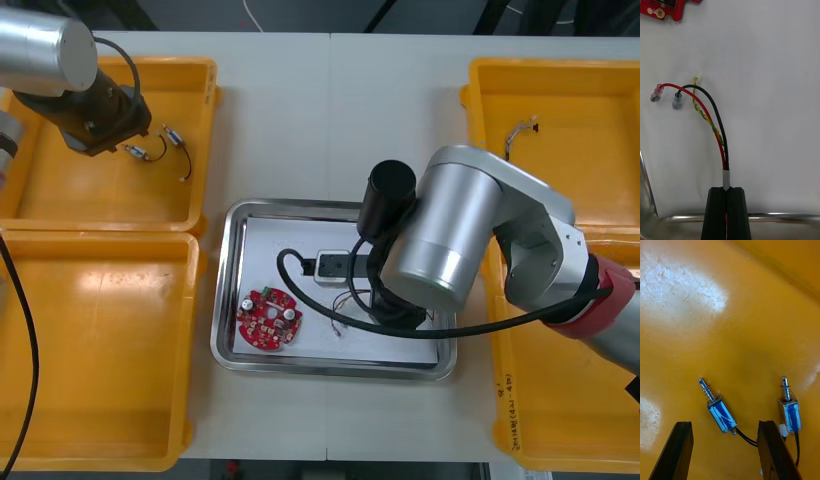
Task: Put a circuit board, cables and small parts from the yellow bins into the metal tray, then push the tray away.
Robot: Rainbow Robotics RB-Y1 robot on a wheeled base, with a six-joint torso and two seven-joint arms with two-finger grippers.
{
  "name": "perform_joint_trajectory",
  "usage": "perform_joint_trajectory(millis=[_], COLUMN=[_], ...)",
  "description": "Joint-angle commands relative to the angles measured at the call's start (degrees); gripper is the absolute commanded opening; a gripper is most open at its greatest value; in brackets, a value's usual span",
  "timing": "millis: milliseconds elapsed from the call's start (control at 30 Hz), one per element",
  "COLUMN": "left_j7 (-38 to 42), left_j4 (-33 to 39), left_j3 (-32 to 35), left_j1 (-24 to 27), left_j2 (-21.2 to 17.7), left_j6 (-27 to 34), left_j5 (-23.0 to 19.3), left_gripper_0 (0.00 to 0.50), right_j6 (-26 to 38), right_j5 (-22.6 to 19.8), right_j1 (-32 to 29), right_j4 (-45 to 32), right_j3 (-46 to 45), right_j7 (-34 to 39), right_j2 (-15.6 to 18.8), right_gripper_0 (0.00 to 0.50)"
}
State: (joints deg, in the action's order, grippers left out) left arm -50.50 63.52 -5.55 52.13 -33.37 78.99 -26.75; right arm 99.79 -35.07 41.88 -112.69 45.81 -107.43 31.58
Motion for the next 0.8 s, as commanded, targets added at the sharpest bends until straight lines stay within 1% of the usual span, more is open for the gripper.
perform_joint_trajectory(millis=[33,200,333,400,433,467,500,533,567,600,700,733,767,800], left_j7=[5.4,7.2,7.4,7.3,7.2,7.0,7.0,7.1,7.3,7.3,7.7,7.7,7.8,7.8], left_j4=[-2.3,-4.2,-6.6,-7.4,-8.1,-8.4,-8.4,-8.4,-8.4,-8.4,-8.6,-8.5,-8.5,-8.5], left_j3=[-0.6,-3.6,-4.6,-4.6,-4.7,-4.8,-5.0,-5.4,-5.9,-6.1,-6.8,-6.8,-6.8,-6.8], left_j1=[4.1,4.2,4.1,4.1,4.1,4.1,4.1,4.1,4.1,4.1,3.9,3.9,3.8,3.8], left_j2=[1.2,1.5,2.0,2.3,2.4,2.3,2.3,2.4,2.4,2.4,2.4,2.3,2.4,2.4], left_j6=[-1.6,-4.7,-7.9,-8.9,-9.1,-9.2,-9.2,-9.2,-9.2,-9.2,-9.0,-9.0,-9.0,-9.0], left_j5=[1.9,2.4,2.8,3.3,3.4,3.4,3.5,3.4,3.2,3.1,2.6,2.4,2.1,2.1], left_gripper_0=[0.5,0.5,0.5,0.5,0.5,0.5,0.5,0.5,0.5,0.5,0.5,0.408,0.181,0.042], right_j6=[-2.9,-4.1,-4.0,-4.0,-4.0,-4.0,-4.0,-4.0,-4.0,-4.0,-4.0,-4.0,-4.0,-3.9], right_j5=[2.3,3.0,3.7,3.8,3.9,3.9,3.9,4.0,4.0,4.0,4.5,4.6,4.9,5.1], right_j1=[-1.1,-1.8,-2.4,-2.4,-2.4,-2.4,-2.4,-2.4,-2.4,-2.4,-2.4,-2.4,-2.4,-2.3], right_j4=[0.5,1.5,1.5,1.5,1.6,1.5,1.5,1.5,1.5,1.5,1.5,1.5,1.5,1.5], right_j3=[3.5,4.0,4.1,4.1,4.1,4.1,4.1,4.1,4.1,4.1,4.1,4.1,4.1,4.1], right_j7=[-1.3,-1.3,-1.3,-1.3,-1.3,-1.2,-1.2,-1.1,-1.0,-1.0,-0.8,-0.6,-0.5,-0.4], right_j2=[-1.2,-1.4,-1.7,-1.8,-1.8,-1.8,-1.7,-1.8,-1.8,-1.8,-2.0,-2.0,-2.1,-2.1], right_gripper_0=[0.0,0.0,0.0,0.035,0.077,0.155,0.22,0.367,0.476,0.5,0.5,0.5,0.5,0.5])
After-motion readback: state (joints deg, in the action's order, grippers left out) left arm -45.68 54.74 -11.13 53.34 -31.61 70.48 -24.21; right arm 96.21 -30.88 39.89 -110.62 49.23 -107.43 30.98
